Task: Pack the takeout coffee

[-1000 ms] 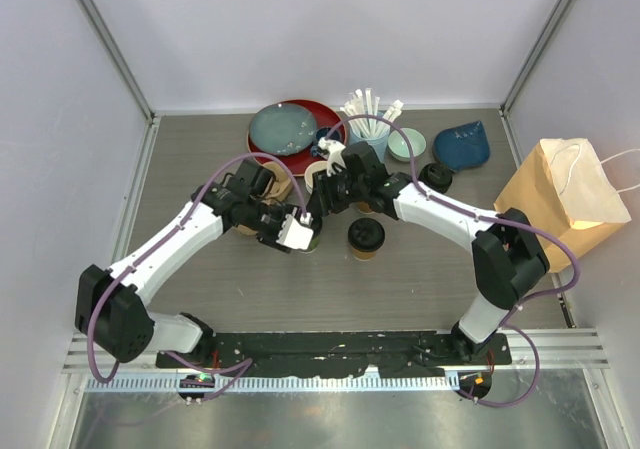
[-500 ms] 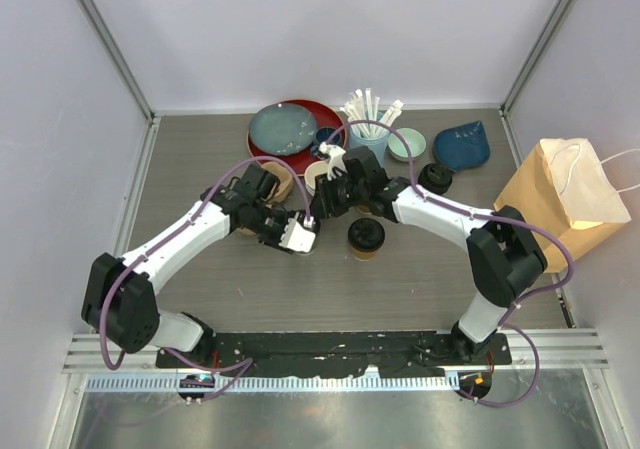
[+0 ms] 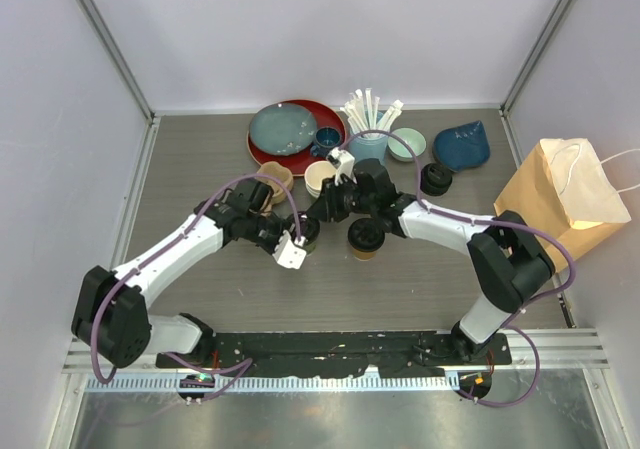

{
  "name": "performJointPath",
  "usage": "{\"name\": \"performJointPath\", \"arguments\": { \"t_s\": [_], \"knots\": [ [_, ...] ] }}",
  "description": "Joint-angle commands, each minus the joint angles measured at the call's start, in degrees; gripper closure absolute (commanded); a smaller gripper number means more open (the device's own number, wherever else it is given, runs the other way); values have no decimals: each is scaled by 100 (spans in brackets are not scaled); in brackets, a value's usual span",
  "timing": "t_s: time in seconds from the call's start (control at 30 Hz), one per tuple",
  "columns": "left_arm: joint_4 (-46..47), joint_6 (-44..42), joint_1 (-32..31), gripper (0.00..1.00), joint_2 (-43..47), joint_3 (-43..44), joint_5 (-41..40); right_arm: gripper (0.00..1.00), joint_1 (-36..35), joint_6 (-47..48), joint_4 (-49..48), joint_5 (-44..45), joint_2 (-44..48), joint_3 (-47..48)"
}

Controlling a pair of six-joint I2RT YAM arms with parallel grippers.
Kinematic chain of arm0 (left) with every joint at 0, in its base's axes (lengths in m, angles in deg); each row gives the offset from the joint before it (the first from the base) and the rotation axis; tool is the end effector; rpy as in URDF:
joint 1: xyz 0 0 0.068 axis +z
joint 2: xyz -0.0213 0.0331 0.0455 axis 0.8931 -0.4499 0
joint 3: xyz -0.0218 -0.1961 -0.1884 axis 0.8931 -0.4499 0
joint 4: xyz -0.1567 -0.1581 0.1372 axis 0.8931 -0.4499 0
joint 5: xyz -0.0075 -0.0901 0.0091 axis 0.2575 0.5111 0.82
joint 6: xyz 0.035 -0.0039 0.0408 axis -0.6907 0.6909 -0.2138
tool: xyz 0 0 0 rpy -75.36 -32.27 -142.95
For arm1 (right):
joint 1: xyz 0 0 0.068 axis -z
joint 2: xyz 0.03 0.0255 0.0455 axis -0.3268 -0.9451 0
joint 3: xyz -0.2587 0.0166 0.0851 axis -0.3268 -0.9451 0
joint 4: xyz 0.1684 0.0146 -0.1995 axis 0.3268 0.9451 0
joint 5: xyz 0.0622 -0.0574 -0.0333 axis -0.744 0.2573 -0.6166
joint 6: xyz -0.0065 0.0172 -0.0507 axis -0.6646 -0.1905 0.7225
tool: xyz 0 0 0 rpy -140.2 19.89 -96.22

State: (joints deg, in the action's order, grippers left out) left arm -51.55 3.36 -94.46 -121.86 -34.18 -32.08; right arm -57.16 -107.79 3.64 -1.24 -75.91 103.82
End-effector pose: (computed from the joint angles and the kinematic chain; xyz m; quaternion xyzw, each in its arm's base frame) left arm 0.2067 -0.1495 0.2395 0.8283 0.4156 -0.1611 0.3394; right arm 0.2787 0.2372 0.2232 -0.2378 0.8090 0.4062 0.3521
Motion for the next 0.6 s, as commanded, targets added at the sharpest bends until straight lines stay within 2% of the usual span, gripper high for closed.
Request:
{"name": "performJointPath", "arguments": {
  "t_s": [0.0, 0.4, 0.57],
  "knots": [
    [-508, -155, -18, 67, -303, -673, -241, 83, -120, -177, 466, -76, -64, -623],
    [-323, -93, -26, 67, -268, -1087, -233, 88, -243, -300, 369, 197, -117, -1283],
    [-270, 153, -18, 59, -110, -649, 171, 86, -331, -212, 676, 249, 6, -749]
  ]
}}
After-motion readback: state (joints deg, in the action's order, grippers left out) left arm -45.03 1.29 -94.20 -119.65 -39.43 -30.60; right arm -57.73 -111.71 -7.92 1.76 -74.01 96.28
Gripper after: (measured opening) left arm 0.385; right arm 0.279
